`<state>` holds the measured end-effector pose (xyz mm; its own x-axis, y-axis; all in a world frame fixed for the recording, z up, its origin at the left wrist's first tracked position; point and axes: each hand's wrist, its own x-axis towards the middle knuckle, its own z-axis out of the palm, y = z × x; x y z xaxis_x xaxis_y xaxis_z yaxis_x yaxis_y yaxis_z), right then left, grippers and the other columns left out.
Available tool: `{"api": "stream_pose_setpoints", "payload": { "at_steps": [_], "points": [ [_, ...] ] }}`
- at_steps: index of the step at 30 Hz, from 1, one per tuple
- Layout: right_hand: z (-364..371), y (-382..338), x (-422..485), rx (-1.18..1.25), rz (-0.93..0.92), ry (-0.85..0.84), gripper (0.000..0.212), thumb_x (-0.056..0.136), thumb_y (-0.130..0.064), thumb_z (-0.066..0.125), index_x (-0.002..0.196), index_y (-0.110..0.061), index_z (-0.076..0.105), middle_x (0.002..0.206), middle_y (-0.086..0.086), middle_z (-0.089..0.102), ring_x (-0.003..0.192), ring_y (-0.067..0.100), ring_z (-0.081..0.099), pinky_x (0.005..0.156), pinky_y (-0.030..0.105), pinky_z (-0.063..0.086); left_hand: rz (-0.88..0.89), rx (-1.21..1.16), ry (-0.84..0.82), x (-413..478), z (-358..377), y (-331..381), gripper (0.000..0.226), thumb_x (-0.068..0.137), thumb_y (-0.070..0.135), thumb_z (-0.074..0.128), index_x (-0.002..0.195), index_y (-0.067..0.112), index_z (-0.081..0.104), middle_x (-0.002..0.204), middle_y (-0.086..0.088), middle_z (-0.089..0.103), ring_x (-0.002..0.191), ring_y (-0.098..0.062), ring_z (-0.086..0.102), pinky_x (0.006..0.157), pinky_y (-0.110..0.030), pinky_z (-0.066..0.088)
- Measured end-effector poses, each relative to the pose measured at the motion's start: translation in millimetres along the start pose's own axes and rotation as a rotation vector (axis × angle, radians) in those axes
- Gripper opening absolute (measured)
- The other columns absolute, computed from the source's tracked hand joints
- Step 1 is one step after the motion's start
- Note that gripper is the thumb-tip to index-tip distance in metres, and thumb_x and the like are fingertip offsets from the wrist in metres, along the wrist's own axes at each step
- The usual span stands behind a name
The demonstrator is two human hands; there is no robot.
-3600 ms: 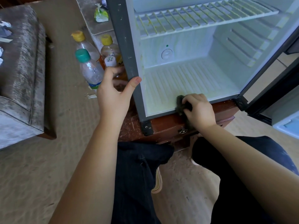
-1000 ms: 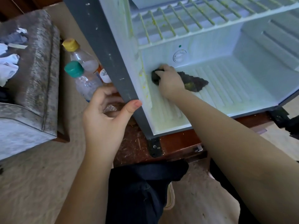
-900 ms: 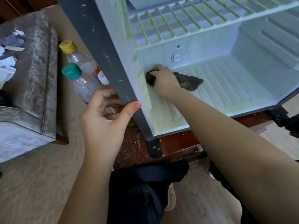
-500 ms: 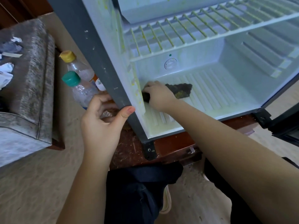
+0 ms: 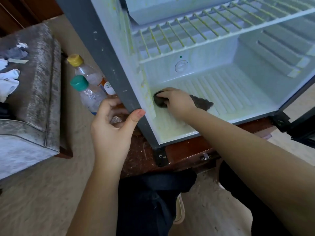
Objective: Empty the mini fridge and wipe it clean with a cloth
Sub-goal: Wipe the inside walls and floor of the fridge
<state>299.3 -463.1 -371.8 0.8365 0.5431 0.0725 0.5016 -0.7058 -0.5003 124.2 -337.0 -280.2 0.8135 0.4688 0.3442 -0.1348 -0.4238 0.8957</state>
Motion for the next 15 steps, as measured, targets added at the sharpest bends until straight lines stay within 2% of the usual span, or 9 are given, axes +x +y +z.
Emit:
{"api": "stream_pose_setpoints", "payload": {
  "at_steps": [4,8,12,15],
  "points": [
    [10.4,-15.8,43.2,-0.061,0.096,-0.003,0.048,0.091,-0.007,0.045,0.134,-0.025,0.055,0.139,0.001,0.049,0.123,0.027,0.049,0.093,0.028,0.038,0.013,0.015,-0.01,1.5,-1.3,-2.9,0.031,0.07,0.028,0.077,0.091,0.027,0.055,0.078,0.026,0.066,0.079,0.005,0.062,0.068,-0.008,0.044],
    [5.4,-16.9,40.3,-0.092,0.093,-0.016,0.047,0.09,-0.006,0.046,0.131,-0.024,0.058,0.135,0.002,0.053,0.119,0.027,0.051,0.088,0.029,0.04,0.035,0.022,-0.018,0.9,-2.6,-1.1,0.035,0.069,0.033,0.08,0.091,0.032,0.054,0.081,0.026,0.066,0.081,0.004,0.062,0.068,-0.008,0.044],
    [12.9,-24.1,-8.1,-0.069,0.053,0.014,0.049,0.088,-0.004,0.046,0.132,-0.023,0.057,0.134,-0.001,0.054,0.118,0.025,0.052,0.086,0.03,0.043,0.026,0.023,-0.006,-0.8,-1.4,0.3,0.033,0.075,0.017,0.082,0.097,0.019,0.057,0.092,0.008,0.068,0.08,0.005,0.063,0.065,-0.007,0.044],
    [15.6,-33.6,-62.8,-0.066,0.018,0.022,0.051,0.088,-0.001,0.048,0.134,-0.021,0.056,0.141,-0.003,0.049,0.126,0.022,0.047,0.094,0.03,0.042,0.009,0.022,-0.003,-1.5,0.1,2.6,0.03,0.078,0.014,0.08,0.097,0.02,0.057,0.097,-0.001,0.069,0.079,0.005,0.062,0.066,-0.007,0.043]
  ]
}}
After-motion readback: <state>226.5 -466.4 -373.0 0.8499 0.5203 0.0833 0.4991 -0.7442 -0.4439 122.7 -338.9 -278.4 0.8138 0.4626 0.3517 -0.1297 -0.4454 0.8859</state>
